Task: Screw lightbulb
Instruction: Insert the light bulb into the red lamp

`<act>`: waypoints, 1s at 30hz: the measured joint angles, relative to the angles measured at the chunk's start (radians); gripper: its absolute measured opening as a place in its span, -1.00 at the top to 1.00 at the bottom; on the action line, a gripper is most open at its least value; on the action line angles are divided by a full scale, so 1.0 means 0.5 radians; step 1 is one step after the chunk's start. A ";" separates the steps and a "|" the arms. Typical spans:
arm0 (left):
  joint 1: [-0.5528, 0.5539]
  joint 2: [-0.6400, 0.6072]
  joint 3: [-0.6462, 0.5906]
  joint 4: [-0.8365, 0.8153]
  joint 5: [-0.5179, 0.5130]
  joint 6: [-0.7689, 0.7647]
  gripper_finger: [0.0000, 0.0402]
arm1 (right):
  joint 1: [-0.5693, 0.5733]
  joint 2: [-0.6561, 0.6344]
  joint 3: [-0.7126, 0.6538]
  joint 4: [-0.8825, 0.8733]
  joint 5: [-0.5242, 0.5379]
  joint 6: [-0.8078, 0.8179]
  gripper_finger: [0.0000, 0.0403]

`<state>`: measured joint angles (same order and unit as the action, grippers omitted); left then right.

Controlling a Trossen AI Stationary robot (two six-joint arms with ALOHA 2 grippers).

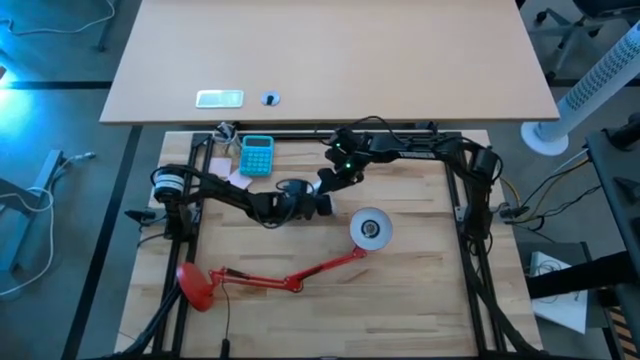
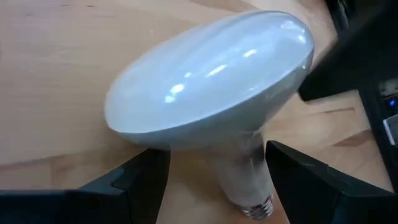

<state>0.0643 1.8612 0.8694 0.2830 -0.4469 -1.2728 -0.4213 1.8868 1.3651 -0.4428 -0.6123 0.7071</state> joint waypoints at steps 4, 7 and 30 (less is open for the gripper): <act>-0.005 0.000 -0.001 0.081 0.065 0.046 -0.27 | -0.038 -0.040 0.003 -0.017 0.031 0.016 -0.75; -0.022 0.000 0.001 0.077 0.077 0.036 -0.27 | -0.081 -0.040 0.002 -0.029 0.121 0.044 -0.75; 0.101 0.116 -0.001 0.263 0.070 0.124 -0.27 | -0.202 -0.041 0.004 0.028 0.537 0.016 -0.75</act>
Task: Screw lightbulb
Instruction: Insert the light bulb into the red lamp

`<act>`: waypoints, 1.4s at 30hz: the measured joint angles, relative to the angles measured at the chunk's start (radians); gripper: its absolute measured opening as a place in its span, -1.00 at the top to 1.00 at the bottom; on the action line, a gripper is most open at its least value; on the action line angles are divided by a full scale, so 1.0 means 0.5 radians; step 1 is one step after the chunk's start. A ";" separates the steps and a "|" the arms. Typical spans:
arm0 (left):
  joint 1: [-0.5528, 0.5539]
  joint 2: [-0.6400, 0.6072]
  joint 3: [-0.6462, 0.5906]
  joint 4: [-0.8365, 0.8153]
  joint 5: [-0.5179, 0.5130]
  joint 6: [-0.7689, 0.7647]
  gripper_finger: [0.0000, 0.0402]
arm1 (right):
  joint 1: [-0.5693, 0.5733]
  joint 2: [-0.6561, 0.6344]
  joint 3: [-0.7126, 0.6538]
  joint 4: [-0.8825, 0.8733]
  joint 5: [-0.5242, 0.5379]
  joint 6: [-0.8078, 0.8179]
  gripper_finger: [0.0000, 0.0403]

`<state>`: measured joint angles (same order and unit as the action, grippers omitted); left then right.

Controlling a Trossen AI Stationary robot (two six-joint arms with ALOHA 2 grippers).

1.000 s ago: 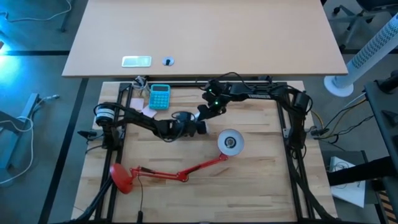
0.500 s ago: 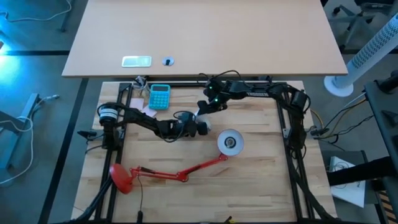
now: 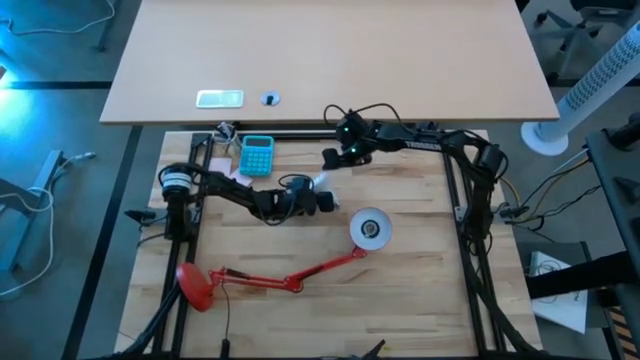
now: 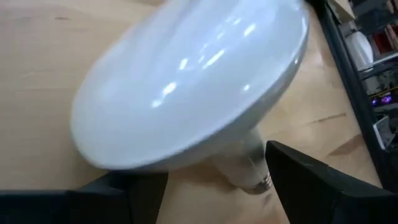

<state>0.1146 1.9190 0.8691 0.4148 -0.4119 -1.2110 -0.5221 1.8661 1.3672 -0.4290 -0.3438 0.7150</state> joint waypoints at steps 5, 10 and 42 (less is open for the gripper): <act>0.032 -0.002 0.000 0.047 -0.017 0.046 -0.27 | -0.004 0.105 -0.006 0.201 -0.017 0.178 -0.75; 0.050 -0.002 -0.006 0.040 -0.017 0.037 -0.27 | 0.037 0.188 0.000 0.272 -0.210 0.281 -0.76; 0.096 -0.006 0.003 0.065 0.036 0.453 -0.27 | -0.112 0.185 -0.009 0.080 -0.508 0.186 -0.76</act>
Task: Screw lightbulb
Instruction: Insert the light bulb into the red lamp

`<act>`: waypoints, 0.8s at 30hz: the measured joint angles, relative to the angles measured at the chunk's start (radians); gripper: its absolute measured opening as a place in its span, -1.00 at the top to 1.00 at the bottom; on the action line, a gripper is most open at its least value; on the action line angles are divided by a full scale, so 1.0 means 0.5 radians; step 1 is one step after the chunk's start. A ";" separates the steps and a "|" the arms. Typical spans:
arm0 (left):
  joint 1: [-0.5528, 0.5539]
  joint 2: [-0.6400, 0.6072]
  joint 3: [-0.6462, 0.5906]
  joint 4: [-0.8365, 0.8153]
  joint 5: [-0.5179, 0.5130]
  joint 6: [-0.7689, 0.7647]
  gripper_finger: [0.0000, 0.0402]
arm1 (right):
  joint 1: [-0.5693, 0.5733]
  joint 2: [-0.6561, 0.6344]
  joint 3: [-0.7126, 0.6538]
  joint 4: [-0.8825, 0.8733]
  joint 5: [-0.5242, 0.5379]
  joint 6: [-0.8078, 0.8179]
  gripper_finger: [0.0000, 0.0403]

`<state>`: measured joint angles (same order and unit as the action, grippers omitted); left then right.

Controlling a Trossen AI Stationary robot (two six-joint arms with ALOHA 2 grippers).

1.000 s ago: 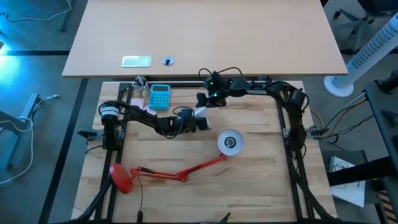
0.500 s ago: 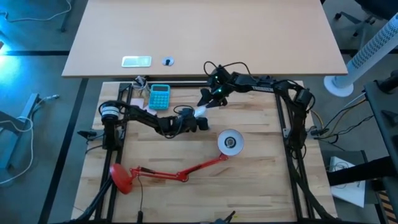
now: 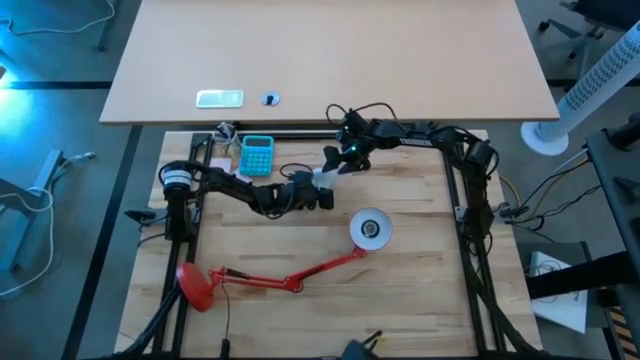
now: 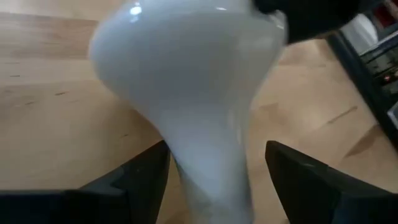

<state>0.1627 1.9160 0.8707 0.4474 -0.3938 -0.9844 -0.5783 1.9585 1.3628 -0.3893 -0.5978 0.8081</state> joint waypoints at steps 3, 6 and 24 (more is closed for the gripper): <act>0.006 0.000 0.001 -0.039 0.004 0.000 -0.27 | 0.021 0.002 0.000 0.000 -0.058 0.004 -0.76; 0.008 0.000 0.002 -0.115 0.004 0.023 -0.27 | 0.056 0.003 0.000 0.000 -0.114 0.008 -0.76; 0.012 -0.018 0.148 -0.597 0.291 0.300 -0.23 | 0.088 0.003 0.000 0.007 -0.222 -0.052 -0.76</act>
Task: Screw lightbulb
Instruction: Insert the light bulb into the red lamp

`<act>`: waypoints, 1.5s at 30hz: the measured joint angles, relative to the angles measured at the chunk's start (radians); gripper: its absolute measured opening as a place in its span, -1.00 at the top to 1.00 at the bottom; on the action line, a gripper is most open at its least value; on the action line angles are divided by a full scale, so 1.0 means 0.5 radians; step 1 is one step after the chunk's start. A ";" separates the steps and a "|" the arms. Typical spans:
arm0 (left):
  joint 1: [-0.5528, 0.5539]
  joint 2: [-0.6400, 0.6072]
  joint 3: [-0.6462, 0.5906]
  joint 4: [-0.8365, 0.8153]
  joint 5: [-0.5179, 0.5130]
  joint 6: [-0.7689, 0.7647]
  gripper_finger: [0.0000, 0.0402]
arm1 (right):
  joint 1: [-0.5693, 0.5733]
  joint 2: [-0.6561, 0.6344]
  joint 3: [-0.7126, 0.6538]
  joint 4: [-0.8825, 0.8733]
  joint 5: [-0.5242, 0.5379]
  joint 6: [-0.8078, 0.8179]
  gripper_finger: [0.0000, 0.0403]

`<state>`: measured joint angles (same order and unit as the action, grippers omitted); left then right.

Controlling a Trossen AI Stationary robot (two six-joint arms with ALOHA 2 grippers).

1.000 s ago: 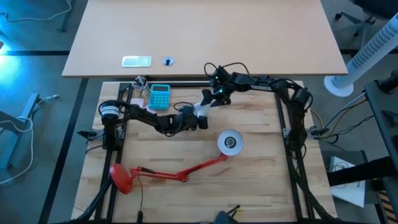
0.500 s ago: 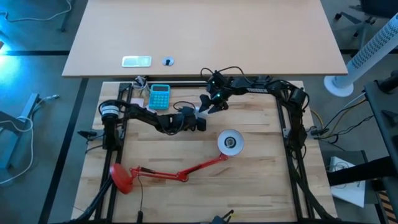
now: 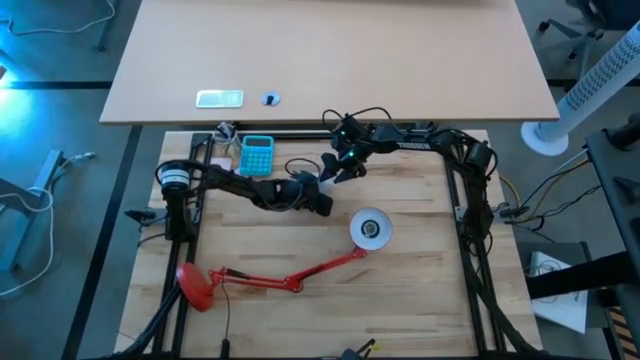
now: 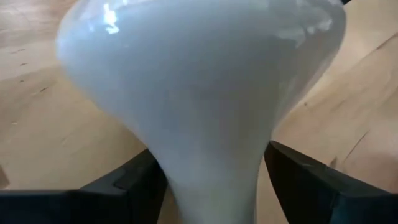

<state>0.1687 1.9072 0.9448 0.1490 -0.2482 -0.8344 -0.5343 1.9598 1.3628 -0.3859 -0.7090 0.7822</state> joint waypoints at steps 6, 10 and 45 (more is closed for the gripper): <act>0.041 0.005 0.033 -0.122 0.087 0.005 -0.10 | -0.004 -0.107 0.000 -0.002 0.059 -0.133 -0.76; 0.047 0.005 0.034 -0.154 0.135 0.111 -0.03 | -0.032 -0.230 0.001 -0.061 0.065 -0.222 -0.76; -0.276 -0.483 0.694 -0.361 -0.034 0.824 0.31 | 0.447 -1.929 -0.111 -0.885 1.033 -1.100 -0.76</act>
<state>0.0305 1.6656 1.2920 -0.0313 -0.2654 -0.4225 -0.3109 0.9953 1.3071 -0.8285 -0.1926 0.2324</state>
